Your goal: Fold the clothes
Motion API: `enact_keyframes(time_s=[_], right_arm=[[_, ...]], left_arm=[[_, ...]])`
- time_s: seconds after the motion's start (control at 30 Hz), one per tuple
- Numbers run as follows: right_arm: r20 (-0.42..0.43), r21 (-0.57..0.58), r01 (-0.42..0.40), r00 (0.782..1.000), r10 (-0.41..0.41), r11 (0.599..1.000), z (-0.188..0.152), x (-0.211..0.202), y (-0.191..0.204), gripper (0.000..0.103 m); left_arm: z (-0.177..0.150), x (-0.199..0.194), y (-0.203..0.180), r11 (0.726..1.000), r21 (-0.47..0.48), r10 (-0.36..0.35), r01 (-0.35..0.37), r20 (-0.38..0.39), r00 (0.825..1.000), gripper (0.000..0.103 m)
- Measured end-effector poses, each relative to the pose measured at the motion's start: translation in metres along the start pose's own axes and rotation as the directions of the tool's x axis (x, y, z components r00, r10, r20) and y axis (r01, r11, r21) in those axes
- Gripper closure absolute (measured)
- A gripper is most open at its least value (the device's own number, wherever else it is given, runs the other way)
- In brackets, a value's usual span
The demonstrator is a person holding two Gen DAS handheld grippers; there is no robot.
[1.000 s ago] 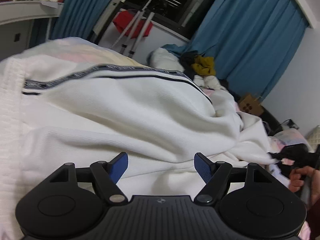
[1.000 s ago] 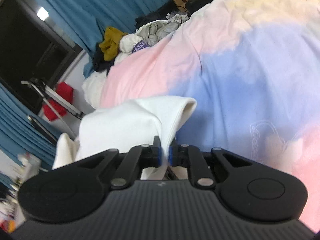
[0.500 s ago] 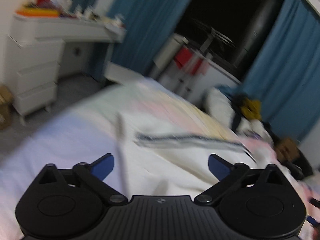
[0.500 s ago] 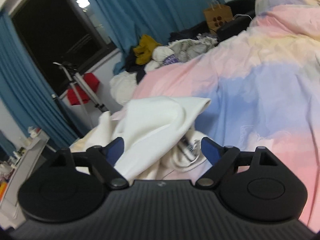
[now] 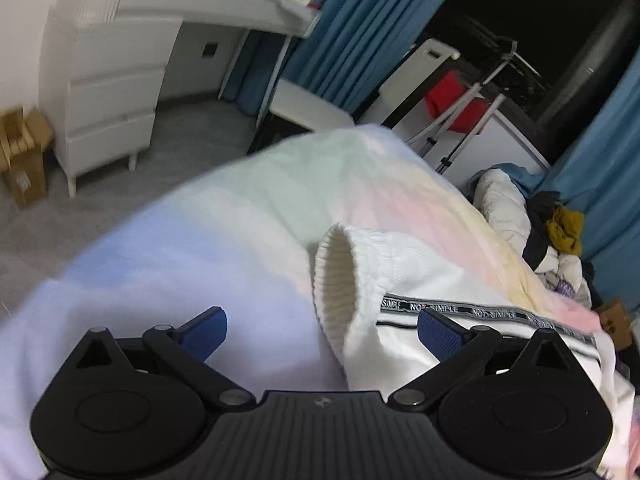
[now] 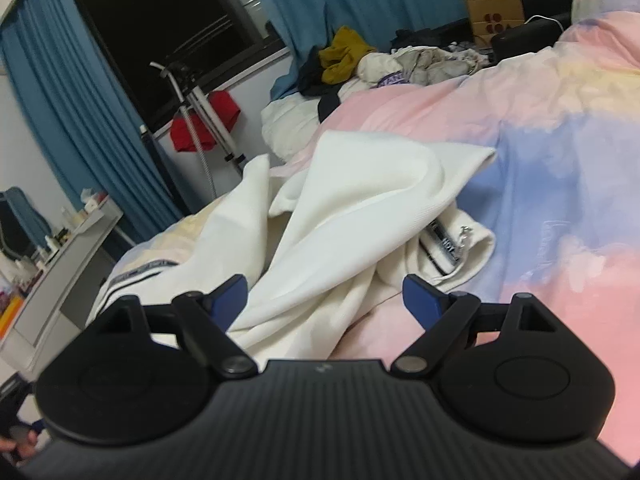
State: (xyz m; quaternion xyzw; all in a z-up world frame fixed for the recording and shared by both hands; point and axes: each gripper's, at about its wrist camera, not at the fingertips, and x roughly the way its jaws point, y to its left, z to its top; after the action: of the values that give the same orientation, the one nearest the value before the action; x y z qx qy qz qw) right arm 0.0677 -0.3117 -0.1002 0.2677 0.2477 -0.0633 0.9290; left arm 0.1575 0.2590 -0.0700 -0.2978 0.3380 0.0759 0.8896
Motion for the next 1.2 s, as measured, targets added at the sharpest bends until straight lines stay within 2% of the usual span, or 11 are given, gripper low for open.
enact_keyframes(time_s=[0.07, 0.17, 0.23, 0.33, 0.5, 0.6, 0.77, 0.9, 1.07, 1.17, 1.2], right_arm=[[-0.013, -0.003, -0.007, 1.000, 0.007, 1.000, -0.002, 0.005, 0.002, 0.017], [-0.032, -0.008, -0.005, 0.999, 0.005, 1.000, -0.004, 0.013, 0.003, 0.017], [-0.045, -0.011, 0.001, 0.999, -0.002, 1.000, -0.006, 0.018, 0.004, 0.017], [-0.064, -0.017, 0.011, 0.998, -0.012, 1.000, -0.009, 0.026, 0.004, 0.017], [-0.065, -0.025, 0.008, 0.998, -0.009, 1.000, -0.011, 0.025, 0.008, 0.017], [-0.064, -0.032, 0.004, 0.998, -0.006, 0.999, -0.011, 0.029, 0.009, 0.017], [-0.061, -0.044, -0.002, 0.998, -0.001, 0.999, -0.011, 0.034, 0.011, 0.017], [-0.060, -0.053, -0.006, 0.998, 0.003, 0.999, -0.012, 0.038, 0.012, 0.017], [-0.058, -0.065, -0.012, 0.998, 0.008, 0.998, -0.012, 0.044, 0.014, 0.017], [-0.057, -0.072, -0.015, 0.998, 0.011, 0.997, -0.013, 0.047, 0.015, 0.017], [-0.056, -0.075, -0.017, 0.998, 0.012, 0.997, -0.013, 0.048, 0.016, 0.017]], left_arm=[[0.006, 0.033, -0.001, 0.999, -0.028, -0.029, 0.028, -0.031, 0.999, 0.002], [0.015, 0.066, -0.021, 0.995, 0.090, 0.044, -0.041, -0.034, 0.998, 0.007], [0.020, 0.084, -0.039, 0.978, 0.180, 0.111, -0.106, -0.020, 0.994, 0.038], [0.034, 0.098, -0.064, 0.962, 0.216, 0.174, -0.165, -0.023, 0.984, 0.067], [0.072, 0.086, -0.108, 0.951, 0.227, 0.202, -0.209, 0.054, 0.978, 0.077], [0.115, 0.072, -0.145, 0.946, 0.239, 0.183, -0.221, 0.169, 0.968, 0.079], [0.184, 0.076, -0.215, 0.921, 0.240, 0.216, -0.307, 0.342, 0.915, 0.078], [0.189, 0.128, -0.226, 0.874, 0.318, 0.266, -0.367, 0.318, 0.910, 0.074], [0.157, 0.187, -0.177, 0.899, 0.279, 0.299, -0.336, 0.169, 0.939, 0.068], [0.145, 0.168, -0.146, 0.923, 0.237, 0.271, -0.302, 0.154, 0.950, 0.048], [0.144, 0.158, -0.140, 0.930, 0.229, 0.258, -0.289, 0.155, 0.954, 0.037]])
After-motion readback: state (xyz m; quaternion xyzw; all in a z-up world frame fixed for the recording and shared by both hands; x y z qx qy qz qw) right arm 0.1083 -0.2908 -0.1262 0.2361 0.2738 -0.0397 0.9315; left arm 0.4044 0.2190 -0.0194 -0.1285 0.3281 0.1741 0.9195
